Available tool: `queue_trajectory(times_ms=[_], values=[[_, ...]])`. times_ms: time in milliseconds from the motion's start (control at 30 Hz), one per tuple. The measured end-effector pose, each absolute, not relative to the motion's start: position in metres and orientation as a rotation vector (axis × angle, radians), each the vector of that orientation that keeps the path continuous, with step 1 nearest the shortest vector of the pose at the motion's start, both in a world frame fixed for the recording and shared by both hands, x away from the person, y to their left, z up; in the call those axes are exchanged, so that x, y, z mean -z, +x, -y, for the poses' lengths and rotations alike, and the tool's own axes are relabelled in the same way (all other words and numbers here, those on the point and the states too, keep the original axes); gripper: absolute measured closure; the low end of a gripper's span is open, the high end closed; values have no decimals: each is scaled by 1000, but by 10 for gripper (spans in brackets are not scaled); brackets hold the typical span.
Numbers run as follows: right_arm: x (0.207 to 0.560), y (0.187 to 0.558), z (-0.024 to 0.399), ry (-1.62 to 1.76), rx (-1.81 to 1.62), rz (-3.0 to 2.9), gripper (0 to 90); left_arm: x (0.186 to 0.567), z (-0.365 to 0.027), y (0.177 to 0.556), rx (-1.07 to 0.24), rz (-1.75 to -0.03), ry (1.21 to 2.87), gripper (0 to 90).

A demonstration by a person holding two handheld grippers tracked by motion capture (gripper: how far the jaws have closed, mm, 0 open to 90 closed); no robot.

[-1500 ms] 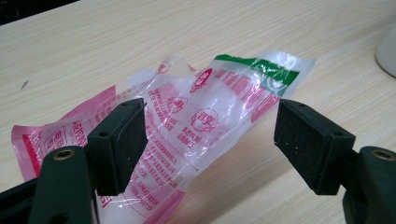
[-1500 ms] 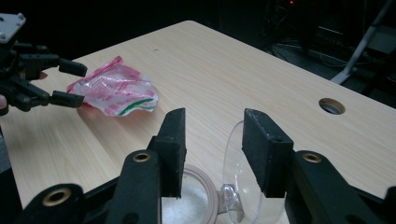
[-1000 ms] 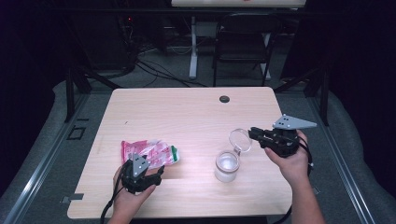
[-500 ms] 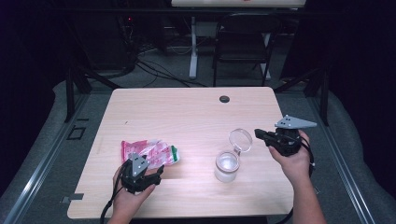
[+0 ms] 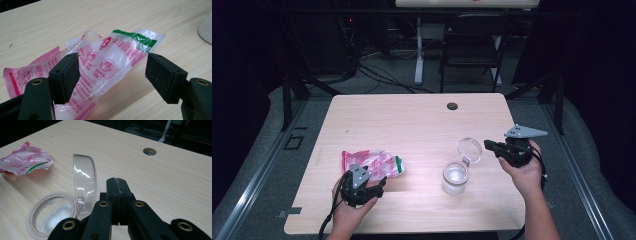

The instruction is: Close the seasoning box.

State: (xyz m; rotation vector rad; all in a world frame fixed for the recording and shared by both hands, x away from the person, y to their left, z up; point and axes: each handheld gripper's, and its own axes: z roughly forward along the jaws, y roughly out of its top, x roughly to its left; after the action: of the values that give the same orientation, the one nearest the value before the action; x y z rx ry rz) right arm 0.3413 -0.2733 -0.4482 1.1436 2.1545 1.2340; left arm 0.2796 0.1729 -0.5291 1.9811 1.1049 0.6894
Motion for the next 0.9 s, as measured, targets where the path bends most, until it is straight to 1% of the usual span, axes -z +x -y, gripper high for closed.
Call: queue_trajectory(times_ms=[900], values=[[456, 345, 266, 1133, -1216, -2198, 900, 529, -174, 280, -694, -1112, 1985, 278]])
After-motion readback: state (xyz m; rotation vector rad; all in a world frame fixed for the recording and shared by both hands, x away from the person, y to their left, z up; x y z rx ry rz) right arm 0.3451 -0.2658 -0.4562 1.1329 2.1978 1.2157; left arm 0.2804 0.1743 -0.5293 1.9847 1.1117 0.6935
